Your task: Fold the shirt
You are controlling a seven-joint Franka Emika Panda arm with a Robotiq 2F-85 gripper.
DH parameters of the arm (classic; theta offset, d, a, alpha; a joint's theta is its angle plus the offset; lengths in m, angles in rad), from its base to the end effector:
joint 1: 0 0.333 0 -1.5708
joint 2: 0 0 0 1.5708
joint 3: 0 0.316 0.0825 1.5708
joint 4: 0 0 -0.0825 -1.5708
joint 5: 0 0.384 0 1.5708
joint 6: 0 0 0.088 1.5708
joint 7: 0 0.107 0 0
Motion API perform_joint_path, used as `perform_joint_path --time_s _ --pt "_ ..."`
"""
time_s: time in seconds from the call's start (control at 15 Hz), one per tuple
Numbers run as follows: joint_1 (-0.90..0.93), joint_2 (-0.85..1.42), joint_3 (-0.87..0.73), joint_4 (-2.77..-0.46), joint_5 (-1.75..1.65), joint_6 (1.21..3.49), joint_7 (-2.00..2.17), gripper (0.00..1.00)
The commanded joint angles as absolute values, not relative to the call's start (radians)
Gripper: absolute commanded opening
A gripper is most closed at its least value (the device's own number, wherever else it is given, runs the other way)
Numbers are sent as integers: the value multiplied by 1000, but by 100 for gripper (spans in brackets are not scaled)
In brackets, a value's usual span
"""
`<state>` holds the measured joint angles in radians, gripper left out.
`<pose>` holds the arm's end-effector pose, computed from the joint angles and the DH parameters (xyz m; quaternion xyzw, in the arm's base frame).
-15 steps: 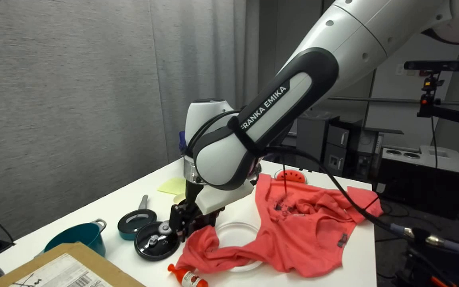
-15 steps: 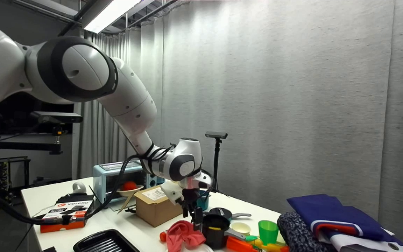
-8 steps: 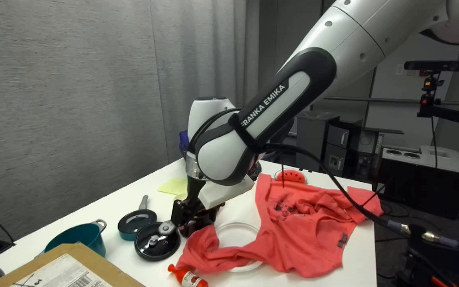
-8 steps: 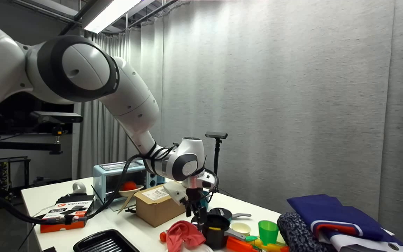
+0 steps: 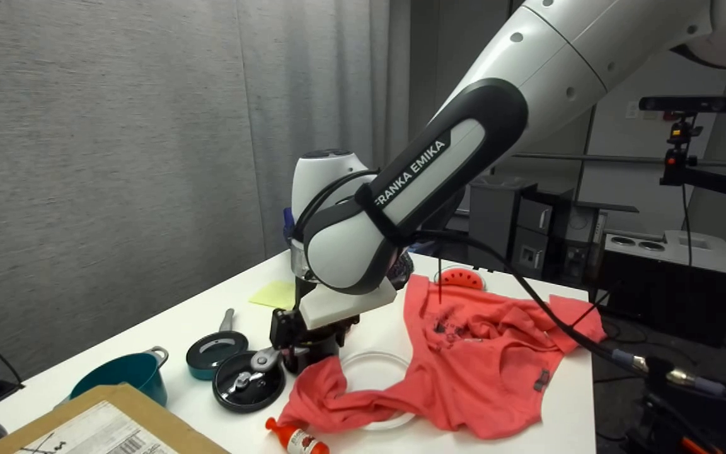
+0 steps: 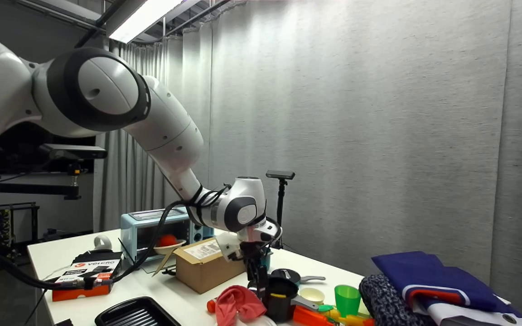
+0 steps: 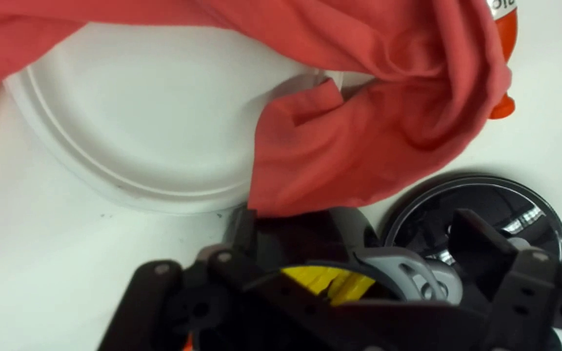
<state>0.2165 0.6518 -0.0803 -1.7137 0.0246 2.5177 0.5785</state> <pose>0.6813 0.0993 0.2267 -0.9728 0.2180 -0.0778 0.0123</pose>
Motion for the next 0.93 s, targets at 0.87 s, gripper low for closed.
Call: perform_joint_path --time_s 0.87 --pt "223 781 -28 -1558 49 2407 610 74"
